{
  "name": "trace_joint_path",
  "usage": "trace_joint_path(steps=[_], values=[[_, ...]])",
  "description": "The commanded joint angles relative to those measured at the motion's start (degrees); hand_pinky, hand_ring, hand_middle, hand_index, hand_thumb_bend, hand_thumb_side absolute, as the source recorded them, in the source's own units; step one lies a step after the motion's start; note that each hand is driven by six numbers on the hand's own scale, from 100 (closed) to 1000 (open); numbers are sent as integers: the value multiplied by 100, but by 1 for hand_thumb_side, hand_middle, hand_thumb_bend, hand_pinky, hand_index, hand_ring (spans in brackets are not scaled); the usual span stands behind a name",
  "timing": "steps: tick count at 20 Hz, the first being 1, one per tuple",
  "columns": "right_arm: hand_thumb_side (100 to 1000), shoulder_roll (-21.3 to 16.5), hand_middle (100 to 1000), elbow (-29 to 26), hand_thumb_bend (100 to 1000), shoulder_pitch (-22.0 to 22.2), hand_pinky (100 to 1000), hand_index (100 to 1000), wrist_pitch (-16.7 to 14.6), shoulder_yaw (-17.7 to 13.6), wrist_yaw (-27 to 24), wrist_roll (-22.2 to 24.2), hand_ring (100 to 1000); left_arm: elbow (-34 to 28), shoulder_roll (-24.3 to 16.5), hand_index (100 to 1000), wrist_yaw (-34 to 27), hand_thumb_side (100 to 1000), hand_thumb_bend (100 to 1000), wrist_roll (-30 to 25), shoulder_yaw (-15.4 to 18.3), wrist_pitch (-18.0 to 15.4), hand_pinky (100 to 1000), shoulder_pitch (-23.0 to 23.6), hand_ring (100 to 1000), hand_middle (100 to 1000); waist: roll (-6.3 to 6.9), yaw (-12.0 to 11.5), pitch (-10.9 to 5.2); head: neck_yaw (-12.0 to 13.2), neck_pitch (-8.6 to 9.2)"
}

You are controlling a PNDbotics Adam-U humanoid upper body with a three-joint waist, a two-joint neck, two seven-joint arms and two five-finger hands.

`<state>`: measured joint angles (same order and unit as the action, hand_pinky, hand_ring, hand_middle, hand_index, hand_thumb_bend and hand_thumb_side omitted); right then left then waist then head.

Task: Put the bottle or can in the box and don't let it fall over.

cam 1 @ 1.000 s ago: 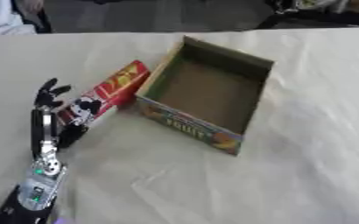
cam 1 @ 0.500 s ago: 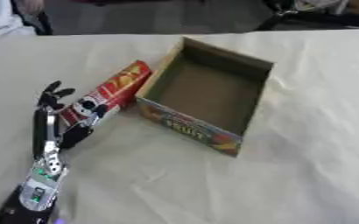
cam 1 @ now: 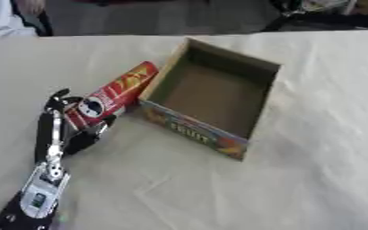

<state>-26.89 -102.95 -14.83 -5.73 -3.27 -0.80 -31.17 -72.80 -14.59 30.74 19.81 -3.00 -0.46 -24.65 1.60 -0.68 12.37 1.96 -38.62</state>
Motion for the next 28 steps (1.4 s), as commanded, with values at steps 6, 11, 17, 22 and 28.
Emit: trace_joint_path(steps=[6,11,17,22,28], values=[[335,-82,705,-139,618,-37,790,820,-8,-32,-36,-54,821,-86,-62,665,259,284,653,-250,-27,167,510,-19,1000,816,-15,27,-90,14,57],[334,-77,702,-144,617,-38,790,818,-14,-34,-44,-80,819,-97,-57,635,343,163,565,-372,-35,231,447,-27,1000,781,-11,32,-94,12,37],[334,-79,700,-151,612,-37,790,816,-27,-37,-59,-99,816,-112,-38,556,305,100,389,-447,-27,294,386,-21,983,694,-7,39,-106,10,28],[333,-75,697,-159,610,-34,790,814,-33,-40,-66,-112,814,-108,-29,494,192,100,349,-342,-29,330,327,-22,933,631,-4,49,-106,9,28],[335,-77,694,-167,605,-36,790,813,-40,-42,-77,-132,812,-69,-25,436,120,100,309,-329,-31,466,283,-24,885,582,0,52,-109,10,27]])
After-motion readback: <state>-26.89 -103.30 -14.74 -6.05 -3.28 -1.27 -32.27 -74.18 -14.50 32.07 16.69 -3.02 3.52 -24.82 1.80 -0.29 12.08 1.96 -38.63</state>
